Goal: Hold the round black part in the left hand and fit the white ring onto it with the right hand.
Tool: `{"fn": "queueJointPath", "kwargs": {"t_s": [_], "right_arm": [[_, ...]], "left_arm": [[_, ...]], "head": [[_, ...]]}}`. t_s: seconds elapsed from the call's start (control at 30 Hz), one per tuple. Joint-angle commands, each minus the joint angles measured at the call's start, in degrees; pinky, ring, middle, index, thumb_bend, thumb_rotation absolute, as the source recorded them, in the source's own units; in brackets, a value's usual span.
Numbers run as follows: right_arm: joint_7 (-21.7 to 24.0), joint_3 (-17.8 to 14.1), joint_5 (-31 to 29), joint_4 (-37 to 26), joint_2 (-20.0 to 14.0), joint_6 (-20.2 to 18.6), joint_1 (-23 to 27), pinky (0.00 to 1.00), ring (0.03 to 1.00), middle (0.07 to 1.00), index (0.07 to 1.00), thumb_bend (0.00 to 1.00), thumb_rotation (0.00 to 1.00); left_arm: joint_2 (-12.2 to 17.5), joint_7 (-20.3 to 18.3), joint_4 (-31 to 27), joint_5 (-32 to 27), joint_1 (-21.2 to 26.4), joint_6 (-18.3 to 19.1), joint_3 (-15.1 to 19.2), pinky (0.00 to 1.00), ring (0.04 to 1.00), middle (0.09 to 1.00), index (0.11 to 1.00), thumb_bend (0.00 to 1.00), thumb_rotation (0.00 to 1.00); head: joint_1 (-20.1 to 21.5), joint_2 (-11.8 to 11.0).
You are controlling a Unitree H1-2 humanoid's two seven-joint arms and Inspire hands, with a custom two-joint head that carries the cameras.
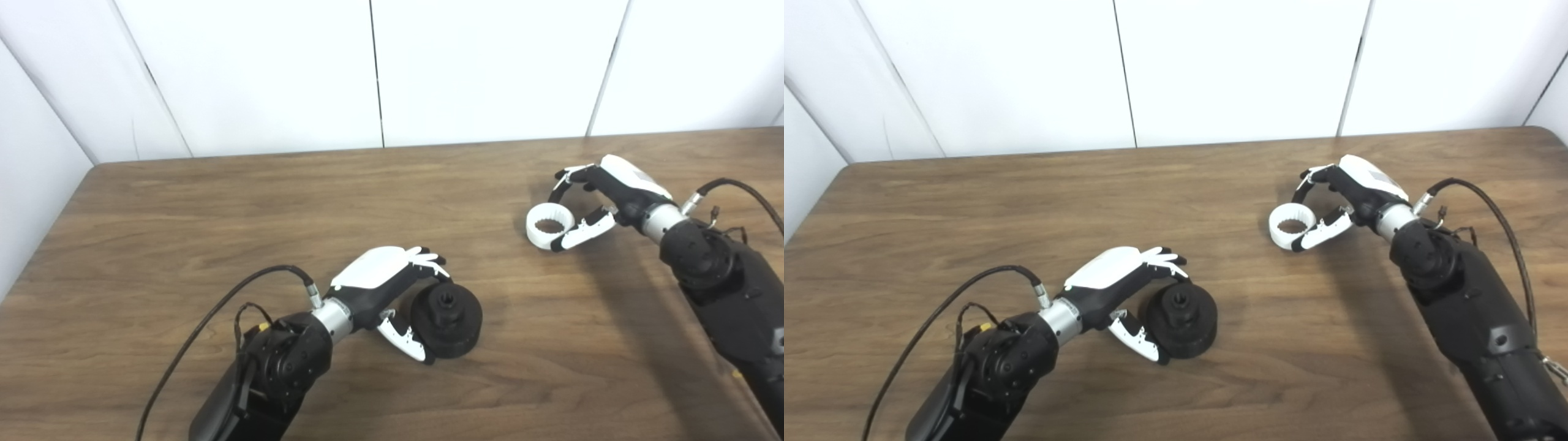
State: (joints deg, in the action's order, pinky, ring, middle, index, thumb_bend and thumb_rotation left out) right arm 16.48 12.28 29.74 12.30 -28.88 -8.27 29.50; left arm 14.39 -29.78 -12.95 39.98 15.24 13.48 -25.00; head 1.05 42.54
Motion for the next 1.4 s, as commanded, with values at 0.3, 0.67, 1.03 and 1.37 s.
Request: {"fn": "queueJointPath", "kwargs": {"t_s": [0.3, 0.67, 1.03, 1.37], "right_arm": [[-0.63, -3.35, -1.50, -5.94, -1.35, -0.08, 1.55, 0.89, 0.934, 0.855, 0.489, 0.53, 0.15], [2.14, -5.45, -3.04, -16.39, -2.27, -3.05, -0.74, 0.92, 0.936, 0.848, 0.488, 0.53, 0.15], [6.89, -8.77, -8.25, -30.06, -2.98, -8.74, -5.02, 0.88, 0.915, 0.837, 0.487, 0.53, 0.15], [8.24, -8.83, -9.55, -38.93, -2.55, -13.18, -8.71, 0.89, 0.906, 0.834, 0.489, 0.52, 0.15]], "left_arm": [[0.37, 0.94, 1.28, -0.73, 1.43, -0.64, 0.80, 0.88, 0.986, 0.933, 0.716, 0.91, 0.15], [0.54, 0.73, 1.03, -1.05, 1.49, -0.41, 0.84, 0.88, 0.989, 0.934, 0.717, 0.91, 0.16], [0.77, 0.63, 0.71, -1.02, 1.18, -0.25, 0.88, 0.87, 0.987, 0.935, 0.715, 0.90, 0.14], [0.51, 0.50, 0.55, -0.92, 1.29, 0.11, 0.78, 0.87, 0.986, 0.932, 0.713, 0.91, 0.15]], "head": [[0.14, -0.36], [-0.10, -0.24], [0.06, 0.18], [-0.05, 0.45]]}}
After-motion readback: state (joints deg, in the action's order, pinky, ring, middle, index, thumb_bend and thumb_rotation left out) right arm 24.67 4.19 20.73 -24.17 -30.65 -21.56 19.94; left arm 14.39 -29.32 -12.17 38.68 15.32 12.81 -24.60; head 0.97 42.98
